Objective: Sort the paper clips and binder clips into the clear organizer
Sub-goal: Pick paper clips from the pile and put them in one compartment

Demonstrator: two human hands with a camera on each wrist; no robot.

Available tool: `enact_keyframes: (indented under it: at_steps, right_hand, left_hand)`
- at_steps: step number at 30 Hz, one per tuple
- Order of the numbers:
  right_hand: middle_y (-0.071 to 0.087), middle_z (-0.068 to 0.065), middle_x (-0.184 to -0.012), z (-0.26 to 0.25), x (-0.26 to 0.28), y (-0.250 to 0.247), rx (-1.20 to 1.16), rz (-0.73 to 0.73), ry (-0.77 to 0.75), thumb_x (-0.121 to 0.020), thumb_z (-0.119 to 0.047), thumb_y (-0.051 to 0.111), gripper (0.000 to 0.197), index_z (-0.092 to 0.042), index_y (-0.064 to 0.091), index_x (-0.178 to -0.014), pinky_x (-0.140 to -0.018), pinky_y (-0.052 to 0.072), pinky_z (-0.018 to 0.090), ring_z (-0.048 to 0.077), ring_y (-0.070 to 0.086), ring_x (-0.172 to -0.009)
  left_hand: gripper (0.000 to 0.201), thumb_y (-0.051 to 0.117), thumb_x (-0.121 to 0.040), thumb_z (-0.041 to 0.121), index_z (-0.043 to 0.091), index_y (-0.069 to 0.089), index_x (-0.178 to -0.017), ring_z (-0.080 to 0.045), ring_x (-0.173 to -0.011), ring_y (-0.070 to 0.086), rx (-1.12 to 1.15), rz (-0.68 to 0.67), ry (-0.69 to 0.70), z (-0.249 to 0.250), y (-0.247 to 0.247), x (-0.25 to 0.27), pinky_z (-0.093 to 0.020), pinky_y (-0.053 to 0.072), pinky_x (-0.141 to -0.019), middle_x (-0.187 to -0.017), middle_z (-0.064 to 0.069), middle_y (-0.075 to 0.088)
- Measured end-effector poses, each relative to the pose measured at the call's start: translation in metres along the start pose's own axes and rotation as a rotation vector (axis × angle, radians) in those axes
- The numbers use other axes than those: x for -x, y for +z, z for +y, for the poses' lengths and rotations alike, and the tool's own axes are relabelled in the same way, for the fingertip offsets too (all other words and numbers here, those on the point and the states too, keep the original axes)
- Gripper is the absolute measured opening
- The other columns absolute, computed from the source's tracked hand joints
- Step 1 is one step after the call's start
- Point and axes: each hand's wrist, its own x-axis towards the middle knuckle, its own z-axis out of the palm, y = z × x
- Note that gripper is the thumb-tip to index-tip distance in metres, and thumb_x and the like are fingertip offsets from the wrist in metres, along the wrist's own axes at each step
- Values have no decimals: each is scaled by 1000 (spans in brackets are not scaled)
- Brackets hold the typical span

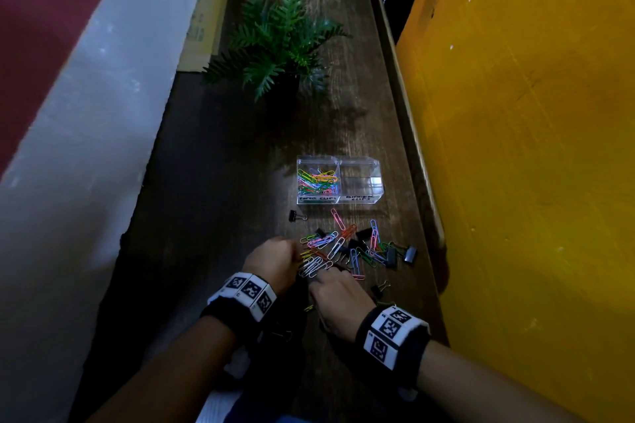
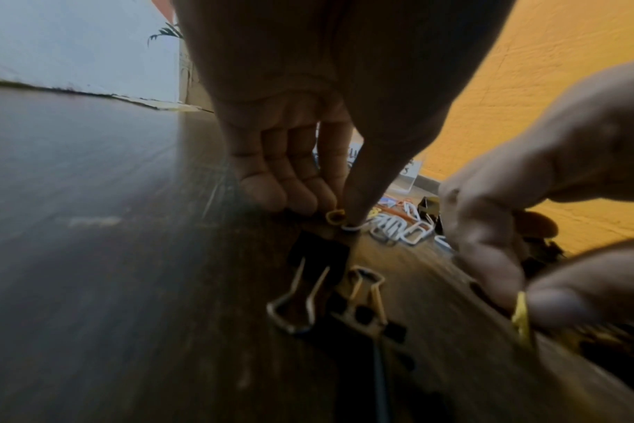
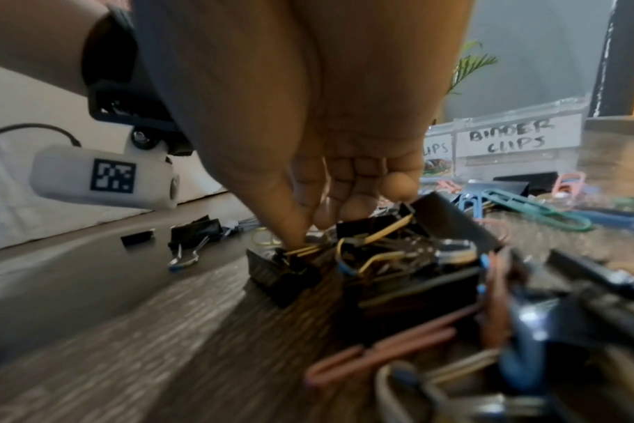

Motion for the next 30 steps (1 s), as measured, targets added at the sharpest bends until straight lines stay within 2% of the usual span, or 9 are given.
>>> enact_keyframes:
  at_steps: [3,4,7,12,18,21,25,27,30]
  right_hand:
    - [57,-1,-74,5,1,-3,54,61,-12,-49,-29,85,30,-18,65,-69,-57,43,27,19,55,-68]
    - [56,-3,-72,8,-1,-3,62,109,-18,-47,-29,86,31,-20,63,-67,-55,42,25,18,54,-65]
    - [56,-6,-71,17,-5,-7,86,199,-12,-55,-24,83,24,-22,62,-67,-55,38,24,16,51,-65]
    - [58,-7,-66,20,-10,-8,55,222,8,-53,-19,83,25,-23,62,-65,-55,41,25,15,53,-63]
    - [65,9,-83,19,-13,-10,-76,140,27,-69,0,67,21,-10,60,-87,-68,45,38,29,56,-77]
    - [65,11,-88,20,-14,-13,-71,116,10,-80,0,59,12,-6,61,-89,-74,44,40,29,56,-83]
    - [66,10,-79,22,-13,-11,-116,152,30,-76,-1,61,8,-8,62,-77,-68,47,38,30,58,-75]
    - [66,11,-80,23,-12,-12,-155,168,38,-76,-1,59,8,-8,62,-78,-70,48,40,30,57,-76]
    - [65,11,-83,25,-9,-18,-201,183,49,-78,-5,58,7,-8,63,-82,-75,47,40,30,56,-80]
  left_hand:
    - [18,53,-87,25,18,63,-102,-25,-99,60,-23,-46,-44,-3,-2,-1,-34,49,-82,-109,-5,61]
    - [18,53,-87,24,17,62,-102,-24,-98,60,-35,-53,-55,-5,-2,-1,-35,50,-82,-109,-5,61]
    - [17,52,-89,25,18,58,-103,-24,-100,59,-57,-64,-70,-11,-3,2,-37,49,-82,-110,-4,59]
    - [21,51,-89,31,18,54,-105,-25,-102,57,-80,-51,-7,-22,1,7,-37,47,-83,-114,-5,54]
    - [31,57,-85,44,23,56,-107,-20,-103,56,-135,-46,57,-20,2,14,-33,47,-80,-111,0,53]
    - [29,52,-86,49,25,60,-102,-20,-100,57,-147,-21,77,-19,2,17,-32,47,-77,-108,1,54]
    - [38,58,-79,56,24,58,-100,-21,-100,57,-183,-23,74,-17,4,20,-31,47,-76,-107,0,52]
    - [40,58,-81,53,22,56,-106,-22,-104,55,-186,-49,43,-17,5,20,-33,47,-80,-112,0,51]
    - [33,49,-90,46,19,58,-106,-23,-104,56,-171,-47,27,-17,6,18,-34,48,-81,-114,-3,54]
